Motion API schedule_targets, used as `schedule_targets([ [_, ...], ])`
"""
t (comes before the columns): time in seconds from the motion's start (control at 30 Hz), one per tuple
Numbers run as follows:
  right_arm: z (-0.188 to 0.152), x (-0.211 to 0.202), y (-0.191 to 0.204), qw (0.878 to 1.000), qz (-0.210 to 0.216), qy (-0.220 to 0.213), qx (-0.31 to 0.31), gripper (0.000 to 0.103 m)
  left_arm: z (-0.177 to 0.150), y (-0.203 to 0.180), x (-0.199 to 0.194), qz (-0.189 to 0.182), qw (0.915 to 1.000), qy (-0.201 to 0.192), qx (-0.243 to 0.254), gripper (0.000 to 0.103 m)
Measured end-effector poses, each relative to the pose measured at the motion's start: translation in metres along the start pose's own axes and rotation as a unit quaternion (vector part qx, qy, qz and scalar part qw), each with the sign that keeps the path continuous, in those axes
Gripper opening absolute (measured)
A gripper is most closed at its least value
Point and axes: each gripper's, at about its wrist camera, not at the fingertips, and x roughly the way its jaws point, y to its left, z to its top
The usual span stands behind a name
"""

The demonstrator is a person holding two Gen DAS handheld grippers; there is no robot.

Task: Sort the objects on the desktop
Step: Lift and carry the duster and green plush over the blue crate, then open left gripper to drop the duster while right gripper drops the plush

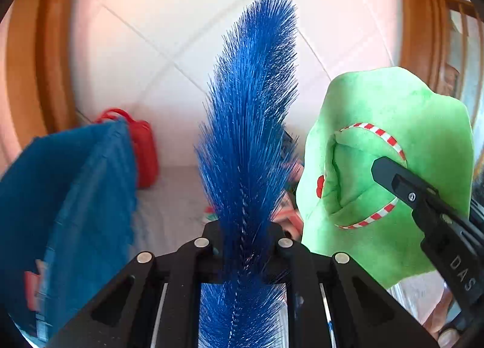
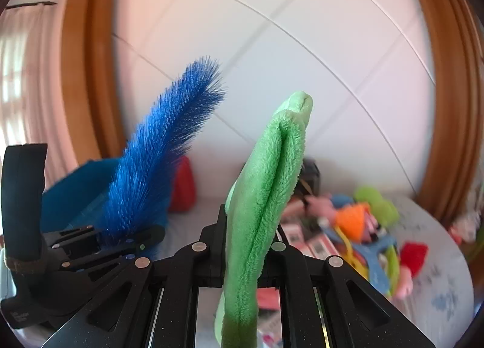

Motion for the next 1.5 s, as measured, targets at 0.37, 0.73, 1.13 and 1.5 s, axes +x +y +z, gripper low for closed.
schedule_targets([
  [0.37,0.122,0.018,0.182,0.989,0.115,-0.069,-0.063,0.011,0.1,0.179,-0.096,0.122,0.9905,-0.022,-0.061,0.013],
  [0.73,0.085,0.121,0.361,0.984,0.158,0.018,-0.08,0.011,0.037,0.348,-0.066,0.2,0.9758,0.066,-0.057,0.013],
  [1.13,0.028,0.166,0.407,0.987,0.086,0.095,-0.1,0.087,-0.02,0.418,-0.041,0.187,0.9719,0.112,-0.089,0.03],
  [1.5,0.024,0.135,0.398,0.992,0.032,0.068,-0.098,0.103,-0.027,0.41,-0.079,0.195,0.9746,0.073,-0.083,0.046],
])
